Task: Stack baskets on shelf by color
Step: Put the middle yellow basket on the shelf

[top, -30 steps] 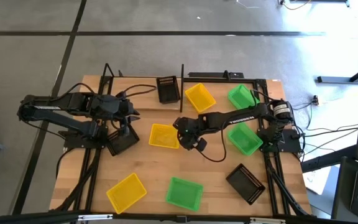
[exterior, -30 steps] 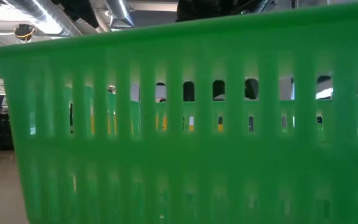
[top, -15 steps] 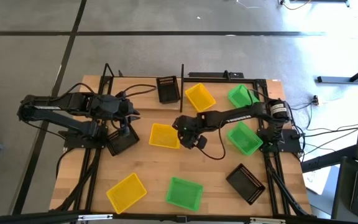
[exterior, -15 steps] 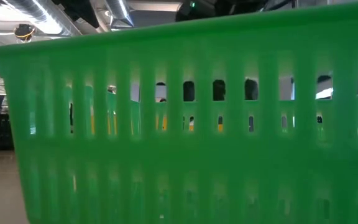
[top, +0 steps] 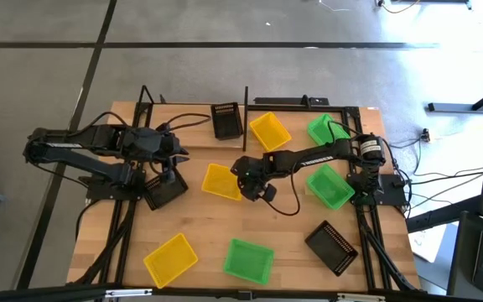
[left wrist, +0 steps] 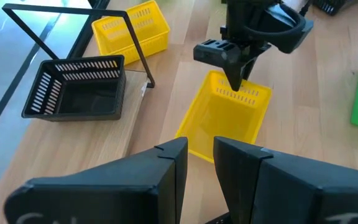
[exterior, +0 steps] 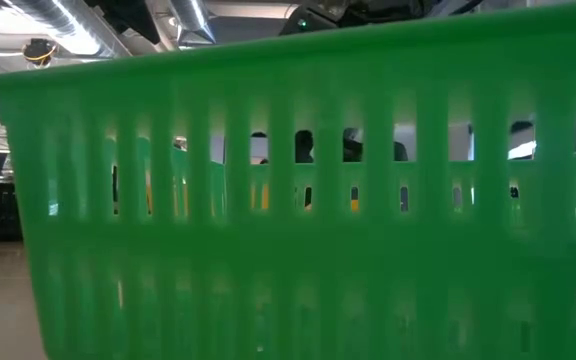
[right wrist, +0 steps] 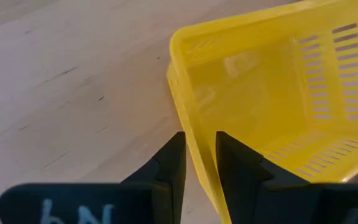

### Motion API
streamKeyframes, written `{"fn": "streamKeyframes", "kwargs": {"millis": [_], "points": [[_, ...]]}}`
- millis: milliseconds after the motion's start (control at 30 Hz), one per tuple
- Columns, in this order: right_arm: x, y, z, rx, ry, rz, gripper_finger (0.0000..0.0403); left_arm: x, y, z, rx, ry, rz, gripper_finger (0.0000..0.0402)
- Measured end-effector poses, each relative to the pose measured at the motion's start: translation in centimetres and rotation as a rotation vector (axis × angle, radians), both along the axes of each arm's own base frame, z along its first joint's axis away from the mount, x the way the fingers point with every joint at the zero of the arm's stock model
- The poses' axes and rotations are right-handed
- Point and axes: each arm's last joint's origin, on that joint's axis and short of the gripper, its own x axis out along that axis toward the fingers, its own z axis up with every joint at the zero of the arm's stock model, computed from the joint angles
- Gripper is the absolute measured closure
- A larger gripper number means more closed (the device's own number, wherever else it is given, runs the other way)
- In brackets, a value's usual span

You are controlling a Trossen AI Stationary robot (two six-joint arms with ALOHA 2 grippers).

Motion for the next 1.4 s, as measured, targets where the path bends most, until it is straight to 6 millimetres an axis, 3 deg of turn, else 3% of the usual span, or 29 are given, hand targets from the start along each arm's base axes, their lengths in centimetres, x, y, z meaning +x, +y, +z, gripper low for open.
{"fn": "streamKeyframes", "kwargs": {"millis": [200,367,867,1100,1400], "points": [[0.0,0.0,0.0,0.004,0.0,-0.005,0.0389,0.0,0.0,0.0,0.0,0.0,0.0,0.0331],[0.2,0.2,0.3,0.03,-0.011,-0.046,0.0393,0.0,0.0,0.0,0.0,0.0,0.0,0.0331],[4.1,0.7,9.0,0.141,-0.265,-0.242,0.0401,0.0,0.0,0.5,0.001,-0.035,0.004,0.0331],[4.7,-1.7,9.4,0.101,-0.339,-0.325,0.0401,-1.3,0.5,2.5,0.123,-0.116,0.089,0.0331],[7.0,-6.5,7.6,0.116,-0.512,-0.423,0.0402,-2.5,0.6,3.2,0.138,-0.169,0.121,0.0331]]}}
